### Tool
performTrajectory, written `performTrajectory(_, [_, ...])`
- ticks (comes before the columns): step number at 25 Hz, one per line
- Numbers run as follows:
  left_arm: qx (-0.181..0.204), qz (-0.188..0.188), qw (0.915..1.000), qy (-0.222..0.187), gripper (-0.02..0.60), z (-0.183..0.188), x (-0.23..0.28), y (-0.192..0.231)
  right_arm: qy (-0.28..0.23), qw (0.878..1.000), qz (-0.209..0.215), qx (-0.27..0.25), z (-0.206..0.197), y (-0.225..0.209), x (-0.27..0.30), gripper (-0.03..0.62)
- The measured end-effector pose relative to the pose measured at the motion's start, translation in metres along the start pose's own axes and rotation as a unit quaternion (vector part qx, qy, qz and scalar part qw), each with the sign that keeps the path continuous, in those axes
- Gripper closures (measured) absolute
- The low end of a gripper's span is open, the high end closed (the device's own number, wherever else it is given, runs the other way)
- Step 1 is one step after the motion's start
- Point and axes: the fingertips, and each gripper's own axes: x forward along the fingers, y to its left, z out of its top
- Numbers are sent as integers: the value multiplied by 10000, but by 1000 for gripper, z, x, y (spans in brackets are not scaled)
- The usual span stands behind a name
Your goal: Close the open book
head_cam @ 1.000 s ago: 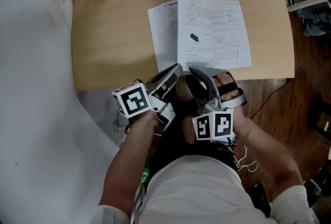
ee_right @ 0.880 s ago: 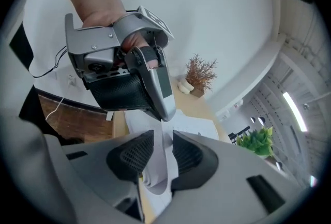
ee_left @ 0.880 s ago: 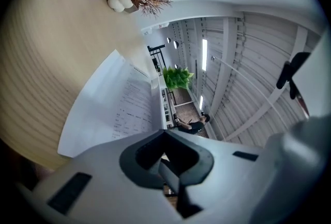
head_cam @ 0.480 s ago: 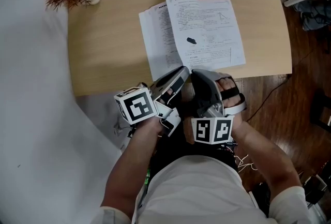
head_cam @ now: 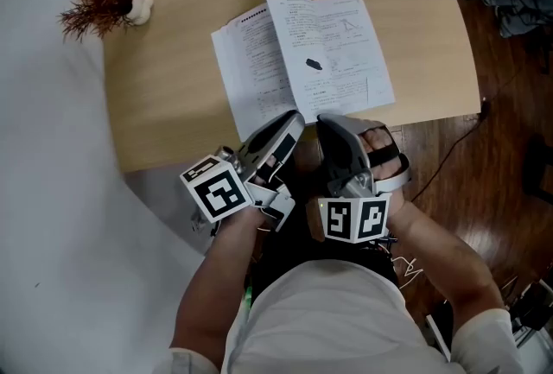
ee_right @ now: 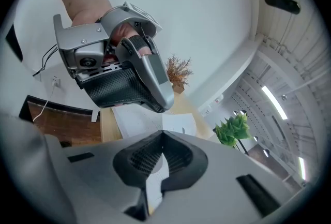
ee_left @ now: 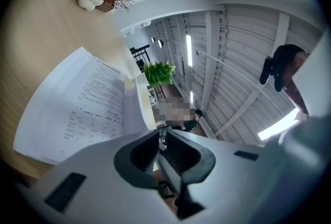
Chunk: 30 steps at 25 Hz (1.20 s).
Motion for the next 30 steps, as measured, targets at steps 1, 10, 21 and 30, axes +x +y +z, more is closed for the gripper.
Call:
performTrajectory(1, [36,-4,10000,-59,565,2,0,-2,15,10000,-5,23,-3,-1,-2,591])
performTrajectory(10, [272,210,9993,-174,565,-1,2,5,290,9978,-230,546,-33,-23,-11,591])
performTrajectory(21, [247,784,9965,172,565,-35,8,47,600,9891,-302,1313,-73,-35,-15,591])
performTrajectory(30, [55,885,9958,216,565,-41,15,43,798,9716,-173,2222,-105,-34,-10,591])
